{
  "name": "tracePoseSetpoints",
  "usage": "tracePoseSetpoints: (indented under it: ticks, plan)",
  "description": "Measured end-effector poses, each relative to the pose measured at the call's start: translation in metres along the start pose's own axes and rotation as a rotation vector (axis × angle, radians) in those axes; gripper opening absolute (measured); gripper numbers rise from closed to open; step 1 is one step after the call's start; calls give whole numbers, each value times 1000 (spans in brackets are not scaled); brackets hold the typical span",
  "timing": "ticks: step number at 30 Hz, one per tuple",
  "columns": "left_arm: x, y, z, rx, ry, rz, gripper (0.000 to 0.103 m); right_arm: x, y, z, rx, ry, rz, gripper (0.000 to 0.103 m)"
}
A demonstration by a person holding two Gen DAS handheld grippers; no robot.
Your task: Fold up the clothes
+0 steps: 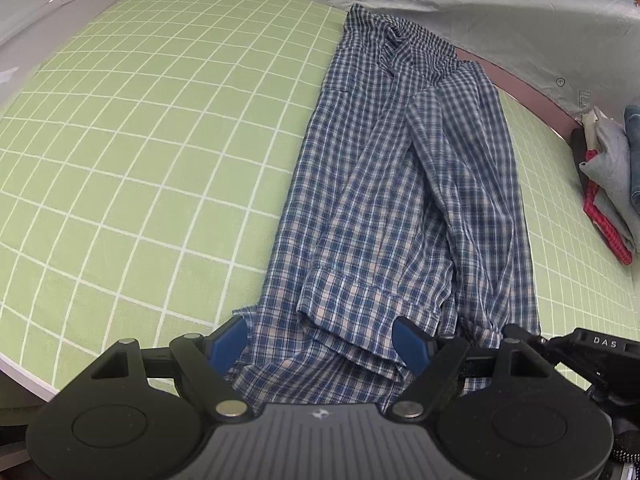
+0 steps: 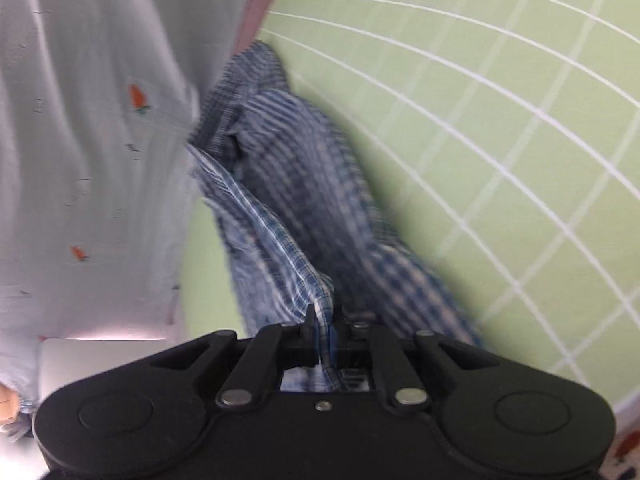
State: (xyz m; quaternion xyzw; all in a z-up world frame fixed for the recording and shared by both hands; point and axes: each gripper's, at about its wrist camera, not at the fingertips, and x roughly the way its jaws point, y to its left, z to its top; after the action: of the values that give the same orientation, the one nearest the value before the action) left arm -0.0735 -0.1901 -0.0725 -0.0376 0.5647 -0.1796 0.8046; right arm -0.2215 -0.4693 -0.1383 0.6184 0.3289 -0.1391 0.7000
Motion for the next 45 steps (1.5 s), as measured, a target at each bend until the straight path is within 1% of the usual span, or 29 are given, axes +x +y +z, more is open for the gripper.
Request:
tracePoseSetpoints:
  ticks: [2, 4, 5, 7, 9, 10, 12, 14, 18, 20, 23, 24, 26, 31, 33, 35, 41, 45]
  plan:
    - [-1, 0, -1, -2, -3, 0, 80, -6, -7, -7, 52, 12, 34, 5]
    - [-1, 1, -1, -3, -5, 0, 80, -13, -7, -11, 66, 6, 86, 5]
    - [-1, 1, -1, -4, -4, 1, 80, -15, -6, -12, 44, 3, 61, 5]
    - [-1, 1, -1, -2, -6, 7, 80, -12, -5, -12, -29, 18, -51, 5]
    - [-1, 1, 0, 0, -9, 13, 80, -5, -5, -14, -78, 36, -134, 5]
    - [-1, 0, 0, 2, -10, 16, 80, -5, -3, -14, -93, 37, -139, 6]
    - [-2, 0, 1, 0, -12, 20, 80, -10, 9, -15, -150, 16, -145, 13]
    - [-2, 0, 2, 0, -16, 25, 80, -14, 22, -15, -230, -22, -168, 33]
    - [-5, 0, 6, 2, -30, 34, 80, -20, 47, -13, -388, -106, -207, 50]
    - [-5, -1, 10, 3, -36, 38, 80, -17, 62, -13, -480, -144, -246, 72]
    - [-4, -4, 16, 9, -43, 50, 80, -11, 79, -12, -627, -190, -309, 80]
    - [-4, -5, 18, 11, -45, 55, 80, -9, 83, -11, -666, -199, -324, 81]
    - [-2, -8, 24, 15, -50, 60, 80, -3, 92, -9, -727, -215, -349, 88]
    - [6, -14, 42, 22, -67, 66, 80, 16, 113, 2, -837, -243, -381, 89]
    - [11, -16, 51, 21, -76, 71, 81, 25, 121, 11, -849, -243, -373, 90]
    - [18, -19, 63, 18, -86, 78, 83, 34, 128, 21, -859, -246, -368, 96]
    - [45, -29, 103, 3, -102, 80, 85, 69, 152, 52, -899, -259, -383, 97]
    - [69, -40, 136, 16, -118, 87, 85, 102, 166, 77, -913, -254, -409, 97]
